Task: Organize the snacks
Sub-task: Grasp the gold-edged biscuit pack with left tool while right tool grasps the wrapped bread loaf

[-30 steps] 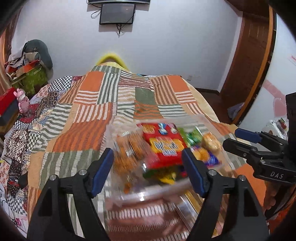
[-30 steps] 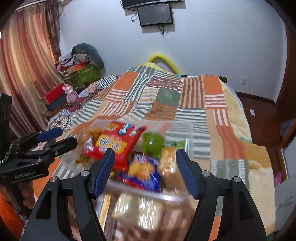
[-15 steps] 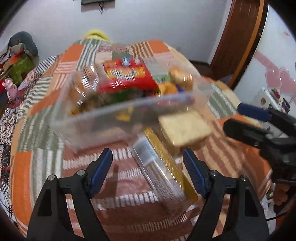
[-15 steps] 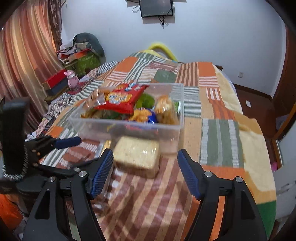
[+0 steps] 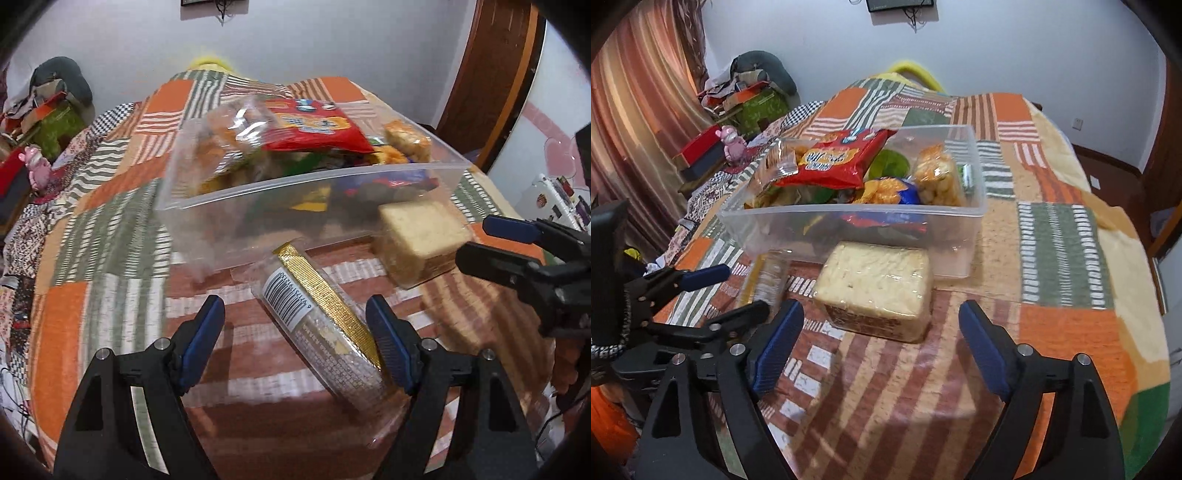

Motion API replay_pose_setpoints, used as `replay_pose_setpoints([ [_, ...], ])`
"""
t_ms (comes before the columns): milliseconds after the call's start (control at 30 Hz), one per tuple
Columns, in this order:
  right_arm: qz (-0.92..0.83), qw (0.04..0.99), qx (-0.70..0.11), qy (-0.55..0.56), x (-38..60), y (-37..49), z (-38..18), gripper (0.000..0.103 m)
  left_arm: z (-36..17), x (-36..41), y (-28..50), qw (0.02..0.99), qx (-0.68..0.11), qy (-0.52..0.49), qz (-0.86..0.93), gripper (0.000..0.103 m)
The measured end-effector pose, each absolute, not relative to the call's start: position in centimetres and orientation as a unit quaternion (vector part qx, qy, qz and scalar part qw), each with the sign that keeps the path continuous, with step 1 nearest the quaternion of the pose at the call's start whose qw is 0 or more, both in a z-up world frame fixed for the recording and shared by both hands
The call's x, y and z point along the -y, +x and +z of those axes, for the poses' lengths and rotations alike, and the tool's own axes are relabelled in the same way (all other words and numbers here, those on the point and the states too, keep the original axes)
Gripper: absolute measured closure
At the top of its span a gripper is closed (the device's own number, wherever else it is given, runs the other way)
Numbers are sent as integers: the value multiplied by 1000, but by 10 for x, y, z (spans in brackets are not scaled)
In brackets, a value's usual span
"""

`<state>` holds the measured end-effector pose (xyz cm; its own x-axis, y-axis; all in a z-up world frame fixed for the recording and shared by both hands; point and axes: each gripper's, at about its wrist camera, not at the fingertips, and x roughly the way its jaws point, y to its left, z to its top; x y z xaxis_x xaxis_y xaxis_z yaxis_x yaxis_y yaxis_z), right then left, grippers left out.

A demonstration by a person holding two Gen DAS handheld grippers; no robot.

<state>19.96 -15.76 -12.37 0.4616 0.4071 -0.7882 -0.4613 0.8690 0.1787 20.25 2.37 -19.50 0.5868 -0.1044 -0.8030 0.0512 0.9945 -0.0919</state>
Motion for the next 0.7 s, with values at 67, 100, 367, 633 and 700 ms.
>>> replay_pose_setpoints([
  [67,255,853,-455,-33,153,201,-127,19,-198,-32,202,887,-458,-34,-42,24],
  [100,254,852,-457,-36,150,203,-129,19,-199,-36,202,884,-463,-42,-45,25],
  [367,246,844,-475,-45,130,211,-143,12,-209,-21,201,876,-473,-52,-77,39],
  [633,237,837,-491,-43,132,215,-152,23,-212,-15,197,882,-467,-39,-59,62],
  [700,239,839,-487,-39,136,212,-150,24,-210,-17,194,882,-465,-44,-57,65],
])
